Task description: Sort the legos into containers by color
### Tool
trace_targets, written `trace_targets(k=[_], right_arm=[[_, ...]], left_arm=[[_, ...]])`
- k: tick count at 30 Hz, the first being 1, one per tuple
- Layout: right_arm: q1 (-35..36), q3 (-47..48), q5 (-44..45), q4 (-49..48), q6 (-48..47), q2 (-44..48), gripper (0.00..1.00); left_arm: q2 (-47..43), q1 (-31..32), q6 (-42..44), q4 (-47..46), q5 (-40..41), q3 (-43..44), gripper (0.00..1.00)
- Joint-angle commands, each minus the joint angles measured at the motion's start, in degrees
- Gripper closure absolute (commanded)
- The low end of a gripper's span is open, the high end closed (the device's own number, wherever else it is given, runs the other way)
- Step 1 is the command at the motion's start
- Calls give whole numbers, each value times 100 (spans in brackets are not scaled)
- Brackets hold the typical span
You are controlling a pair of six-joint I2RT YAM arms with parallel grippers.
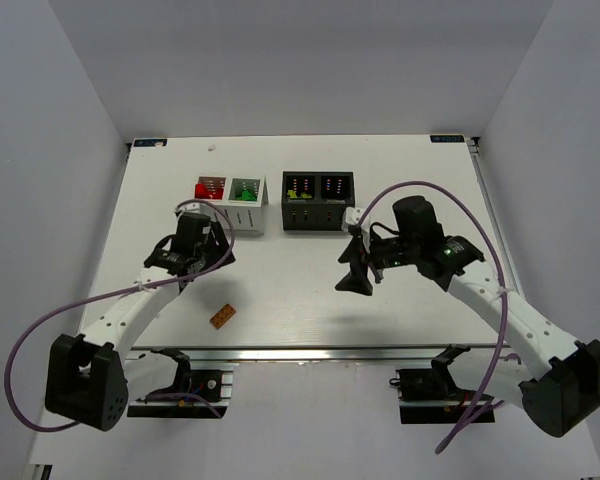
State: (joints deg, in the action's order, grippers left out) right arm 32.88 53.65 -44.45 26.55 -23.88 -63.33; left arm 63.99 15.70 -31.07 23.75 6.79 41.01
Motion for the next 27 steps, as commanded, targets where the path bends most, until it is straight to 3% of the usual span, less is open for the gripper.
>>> trace_targets(k=[1,13,27], right_arm=[[8,-3,393,-316,173,321,25],[34,-170,463,-571,296,875,16],[34,-206,454,-633,340,814,10]], left_arm=[[61,345,-531,1015,823,336,24],[484,1040,-1463,2274,1492,241,17],[237,1145,-1982,1941,1053,-674,10]])
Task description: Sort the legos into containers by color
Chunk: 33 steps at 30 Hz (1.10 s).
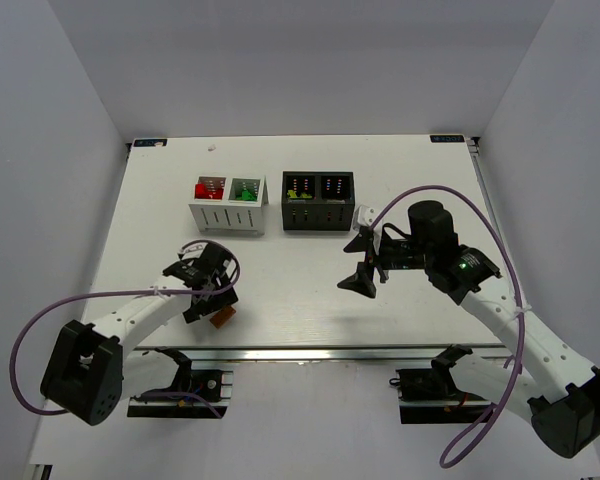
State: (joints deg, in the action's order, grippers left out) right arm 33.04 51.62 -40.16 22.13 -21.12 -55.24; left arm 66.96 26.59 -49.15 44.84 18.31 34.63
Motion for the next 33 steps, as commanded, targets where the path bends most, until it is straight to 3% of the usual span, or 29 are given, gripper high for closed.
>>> trace_targets(k=[1,13,33], right_arm=[[19,-11,26,-183,65,5,10],[19,-29,8,-183,47,22,11],[19,-20,0,-174,38,31,11]], left_arm=[[-60,66,-174,-247,-160,-53,10],[405,171,-95,-608,-477,-176,9],[160,725,-403,16,-336,-132,8]])
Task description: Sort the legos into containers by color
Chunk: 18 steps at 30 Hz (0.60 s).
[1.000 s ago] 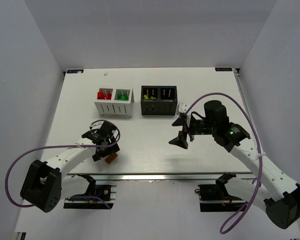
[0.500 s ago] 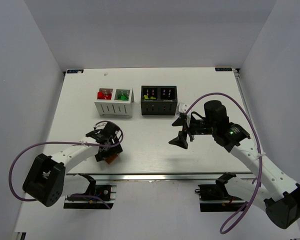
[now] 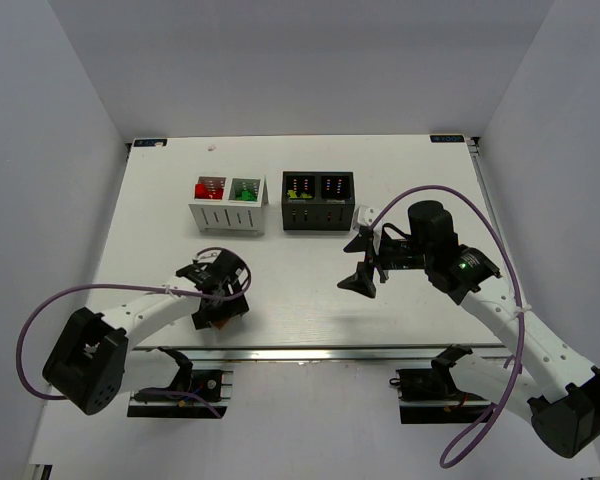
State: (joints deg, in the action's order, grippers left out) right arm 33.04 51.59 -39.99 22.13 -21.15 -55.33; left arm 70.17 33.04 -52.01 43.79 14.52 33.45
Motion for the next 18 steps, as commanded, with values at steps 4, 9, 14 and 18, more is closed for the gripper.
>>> trace_targets(k=[4,9,14,18], right_arm=[[19,-18,-18,-174,40,49,11],[19,-18,-27,-183,49,66,11],[19,-18,-18,-183,40,57,11],[19,-9,-9,-192,40,58,11]], left_arm=[[-30,89,-46,51,191,38,9],[233,98,6,-107,182,30,9],[287,98,77,-134,357,82,9],[286,98,129,-125,464,161,10]])
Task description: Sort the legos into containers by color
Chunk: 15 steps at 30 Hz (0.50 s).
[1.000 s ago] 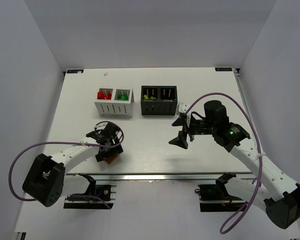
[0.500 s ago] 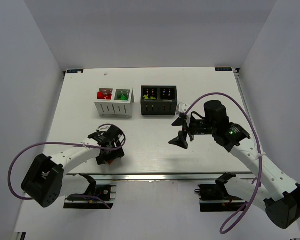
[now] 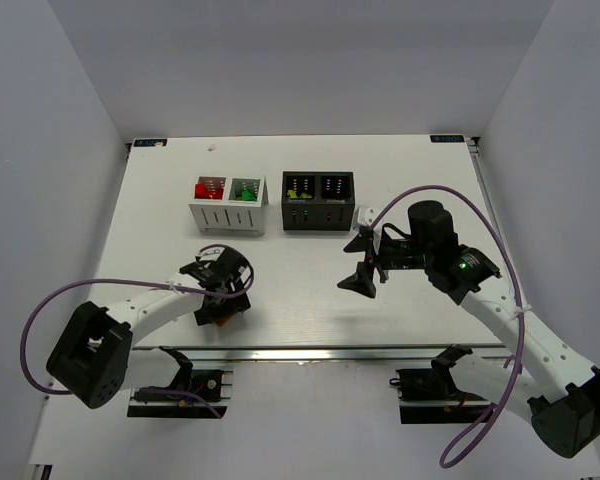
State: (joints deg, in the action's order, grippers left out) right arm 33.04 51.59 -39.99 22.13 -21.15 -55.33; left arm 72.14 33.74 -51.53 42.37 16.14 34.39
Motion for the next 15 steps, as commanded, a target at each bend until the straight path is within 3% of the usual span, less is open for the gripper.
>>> trace_targets(k=[1,7,15], right_arm=[[10,-18,-18,-192,40,57,11],[19,-9,-27,-192,40,75,11],[10,-9,-27,-192,32,66,11]], left_arm=[[116,28,90,17,302,85,11],[230,28,152,-97,337,59,14],[134,28,178,-80,232,111,26]])
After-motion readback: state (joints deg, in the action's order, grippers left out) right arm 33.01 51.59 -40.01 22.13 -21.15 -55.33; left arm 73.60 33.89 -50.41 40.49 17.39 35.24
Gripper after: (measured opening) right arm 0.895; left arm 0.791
